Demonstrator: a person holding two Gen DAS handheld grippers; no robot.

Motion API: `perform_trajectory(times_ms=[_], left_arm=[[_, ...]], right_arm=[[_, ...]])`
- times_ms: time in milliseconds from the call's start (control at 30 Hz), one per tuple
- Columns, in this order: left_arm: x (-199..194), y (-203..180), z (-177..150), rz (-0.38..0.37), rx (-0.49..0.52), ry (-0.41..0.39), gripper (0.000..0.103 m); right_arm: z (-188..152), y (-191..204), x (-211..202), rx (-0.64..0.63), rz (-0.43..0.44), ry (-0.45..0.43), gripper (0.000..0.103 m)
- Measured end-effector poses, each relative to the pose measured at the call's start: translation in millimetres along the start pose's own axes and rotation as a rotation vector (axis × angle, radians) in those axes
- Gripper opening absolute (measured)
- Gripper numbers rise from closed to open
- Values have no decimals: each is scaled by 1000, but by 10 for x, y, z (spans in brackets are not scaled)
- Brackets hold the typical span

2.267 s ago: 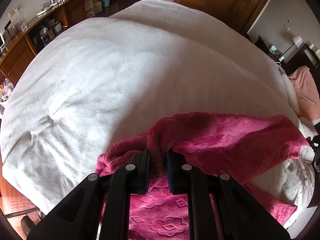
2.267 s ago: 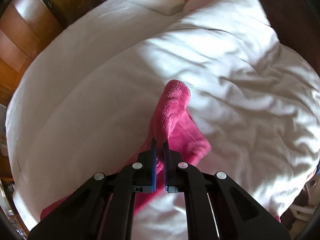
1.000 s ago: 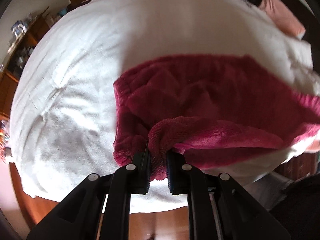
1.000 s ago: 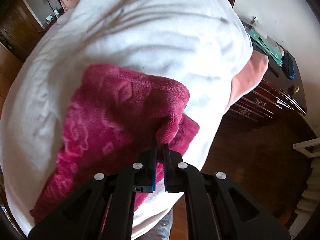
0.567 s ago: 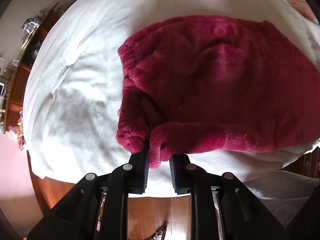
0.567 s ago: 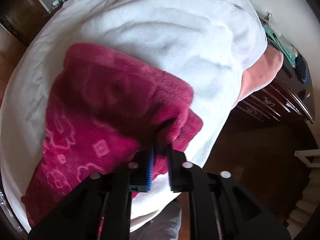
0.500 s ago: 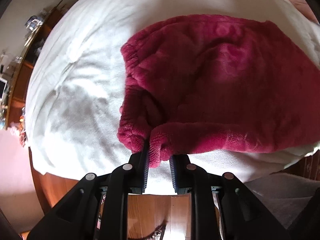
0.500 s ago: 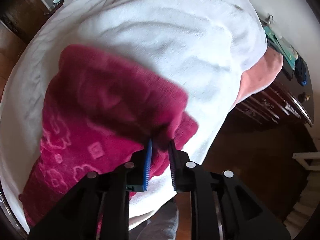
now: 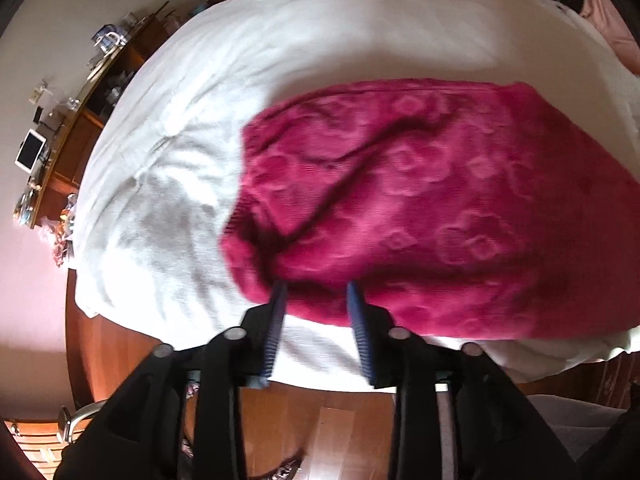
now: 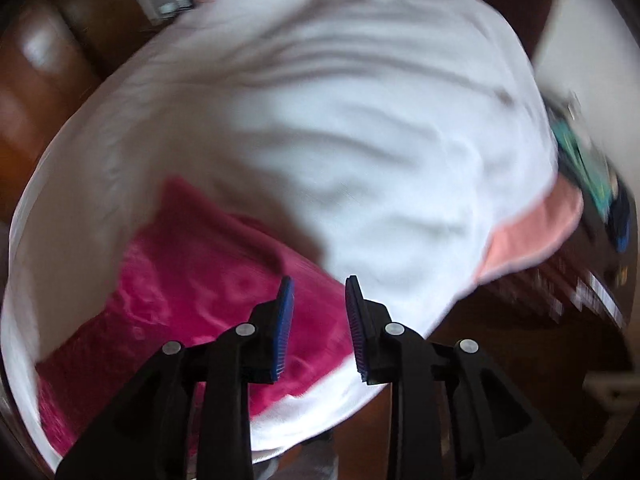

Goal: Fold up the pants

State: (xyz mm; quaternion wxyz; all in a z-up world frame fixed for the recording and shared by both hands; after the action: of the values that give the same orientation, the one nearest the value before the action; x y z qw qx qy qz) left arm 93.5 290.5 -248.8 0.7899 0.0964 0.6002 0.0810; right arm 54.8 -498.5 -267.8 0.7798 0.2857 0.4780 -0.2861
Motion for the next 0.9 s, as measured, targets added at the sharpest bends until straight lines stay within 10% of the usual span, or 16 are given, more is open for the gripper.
perform_trajectory(times_ms=[233,400,900], left_arm=[[-20,-567,91,-41,32,1,41],[80,-707,95,-56,8,33,44],[267,-21,202,5,-111,60,48]], right_arm=[[228,699,127,-221,41,-67,51],[330,653,640,-229,-137,-23,51],[459,639,972,-254,-234,-30,58]])
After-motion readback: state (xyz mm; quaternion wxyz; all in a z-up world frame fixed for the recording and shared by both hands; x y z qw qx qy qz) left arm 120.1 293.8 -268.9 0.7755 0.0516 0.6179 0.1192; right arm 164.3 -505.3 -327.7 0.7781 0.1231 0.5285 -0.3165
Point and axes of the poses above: each gripper's, at about its wrist camera, not at the fingertips, and x roughly the way its jaws point, y to its left, z to its top, the point moved 2 cm from there along x, roughly the way its jaws point, and after that the axes turned 5 degrees about x, right-handed, at the moved point
